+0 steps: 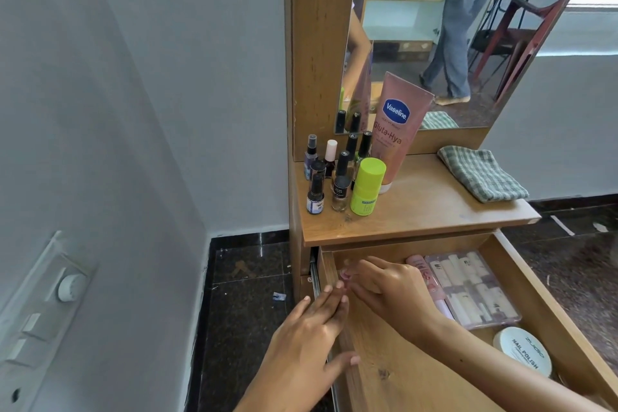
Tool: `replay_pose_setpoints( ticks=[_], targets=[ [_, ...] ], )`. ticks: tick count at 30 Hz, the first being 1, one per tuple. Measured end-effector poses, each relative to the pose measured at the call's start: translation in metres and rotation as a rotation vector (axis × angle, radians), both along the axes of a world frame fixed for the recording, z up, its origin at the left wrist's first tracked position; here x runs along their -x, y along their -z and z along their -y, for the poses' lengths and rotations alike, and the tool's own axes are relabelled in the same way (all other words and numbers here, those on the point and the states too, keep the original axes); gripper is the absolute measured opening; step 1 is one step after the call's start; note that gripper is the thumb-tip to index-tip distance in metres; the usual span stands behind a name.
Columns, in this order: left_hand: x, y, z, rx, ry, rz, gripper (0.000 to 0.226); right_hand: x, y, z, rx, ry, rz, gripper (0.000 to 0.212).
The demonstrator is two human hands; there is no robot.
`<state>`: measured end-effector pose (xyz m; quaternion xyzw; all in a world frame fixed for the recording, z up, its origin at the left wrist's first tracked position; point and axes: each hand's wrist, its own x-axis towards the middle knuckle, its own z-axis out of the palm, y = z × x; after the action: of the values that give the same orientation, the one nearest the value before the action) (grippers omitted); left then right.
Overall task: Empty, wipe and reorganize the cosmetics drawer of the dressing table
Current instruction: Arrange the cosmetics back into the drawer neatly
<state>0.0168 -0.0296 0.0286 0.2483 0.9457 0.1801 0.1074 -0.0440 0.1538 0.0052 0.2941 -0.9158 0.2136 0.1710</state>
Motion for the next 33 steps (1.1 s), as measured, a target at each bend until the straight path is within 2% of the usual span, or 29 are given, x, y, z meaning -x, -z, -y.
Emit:
replay_pose_setpoints(
  ticks=[16,23,33],
  targets=[
    [0.002,0.000,0.000,0.002,0.005,0.025,0.075,0.004,0.004,0.001,0.083,0.028,0.090,0.016],
    [0.002,-0.001,-0.001,0.016,0.018,0.001,0.084,0.003,0.000,-0.002,0.071,0.022,0.056,0.018],
    [0.004,-0.003,0.003,-0.073,-0.007,0.011,0.074,-0.002,-0.015,-0.017,0.052,0.076,-0.012,0.011]
  ],
)
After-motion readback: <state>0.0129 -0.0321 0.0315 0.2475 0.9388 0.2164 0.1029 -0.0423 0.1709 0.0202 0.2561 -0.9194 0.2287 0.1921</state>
